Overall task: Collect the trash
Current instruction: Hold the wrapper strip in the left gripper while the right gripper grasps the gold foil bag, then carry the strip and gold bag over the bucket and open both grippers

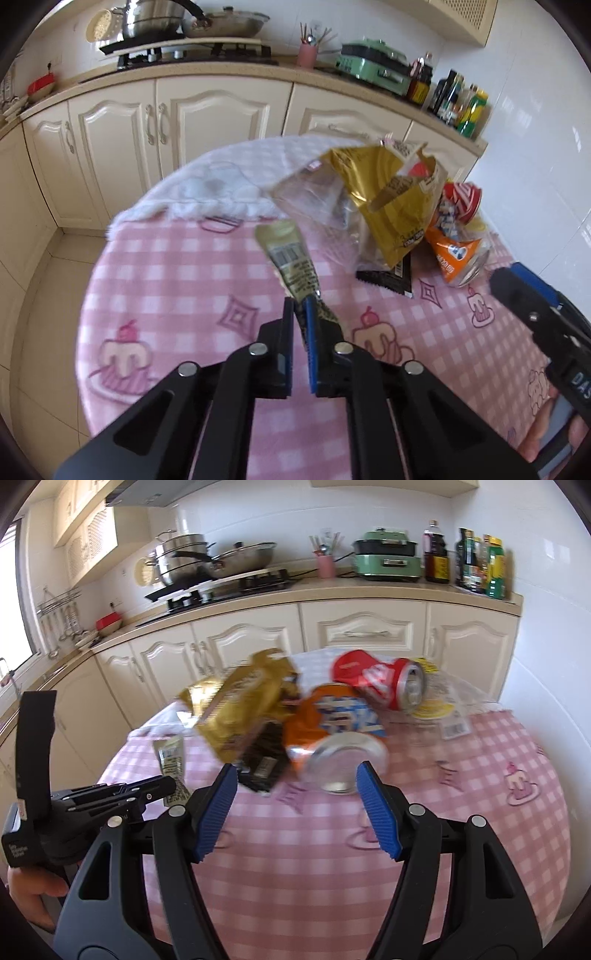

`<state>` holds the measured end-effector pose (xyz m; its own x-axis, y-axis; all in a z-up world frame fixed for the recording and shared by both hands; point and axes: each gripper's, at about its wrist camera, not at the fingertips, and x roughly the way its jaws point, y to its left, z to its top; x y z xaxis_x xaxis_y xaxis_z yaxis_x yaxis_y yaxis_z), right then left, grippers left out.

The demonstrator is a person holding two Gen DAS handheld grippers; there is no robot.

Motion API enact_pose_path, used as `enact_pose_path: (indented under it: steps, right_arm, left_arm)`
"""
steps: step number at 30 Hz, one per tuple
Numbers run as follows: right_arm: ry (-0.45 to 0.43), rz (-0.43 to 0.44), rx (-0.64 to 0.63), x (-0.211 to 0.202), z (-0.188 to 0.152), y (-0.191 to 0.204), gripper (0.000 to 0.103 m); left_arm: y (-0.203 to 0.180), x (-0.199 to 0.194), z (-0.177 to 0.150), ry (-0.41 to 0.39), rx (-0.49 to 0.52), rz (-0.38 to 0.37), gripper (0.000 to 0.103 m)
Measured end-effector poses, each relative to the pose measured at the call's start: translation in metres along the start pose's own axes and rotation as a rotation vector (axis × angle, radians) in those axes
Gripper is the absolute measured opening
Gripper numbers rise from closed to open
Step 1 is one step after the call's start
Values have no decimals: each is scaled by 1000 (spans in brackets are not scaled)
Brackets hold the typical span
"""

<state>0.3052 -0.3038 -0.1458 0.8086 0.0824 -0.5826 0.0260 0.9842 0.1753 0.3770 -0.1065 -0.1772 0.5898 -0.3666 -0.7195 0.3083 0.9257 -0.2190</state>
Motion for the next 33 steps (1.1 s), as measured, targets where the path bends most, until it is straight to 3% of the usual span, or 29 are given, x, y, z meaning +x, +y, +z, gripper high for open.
enact_pose_path:
  steps: [5, 11, 12, 15, 19, 25, 33]
  right_arm:
    - [56, 79, 18, 25, 11, 28, 67]
    - [111, 42, 50, 68, 25, 42, 66]
    - [116, 31, 56, 73, 25, 42, 63]
    - [139, 58, 82, 87, 25, 38, 27]
    - [133, 107, 102, 84, 22, 34, 6]
    - [45, 127, 6, 47, 20, 67, 2]
    - [32, 277, -123, 28, 8, 161, 2]
  left_arm:
    - [16, -27, -2, -51, -12, -23, 3]
    - [32, -57, -1, -111, -19, -44, 3]
    - [35, -62, -2, -118, -18, -51, 3]
    - [40, -70, -3, -132, -12, -62, 3]
    - [45, -79, -6, -152, -18, -71, 3]
    - [57, -96, -13, -189, -31, -81, 3]
    - [102, -134, -36, -243, -84, -36, 3]
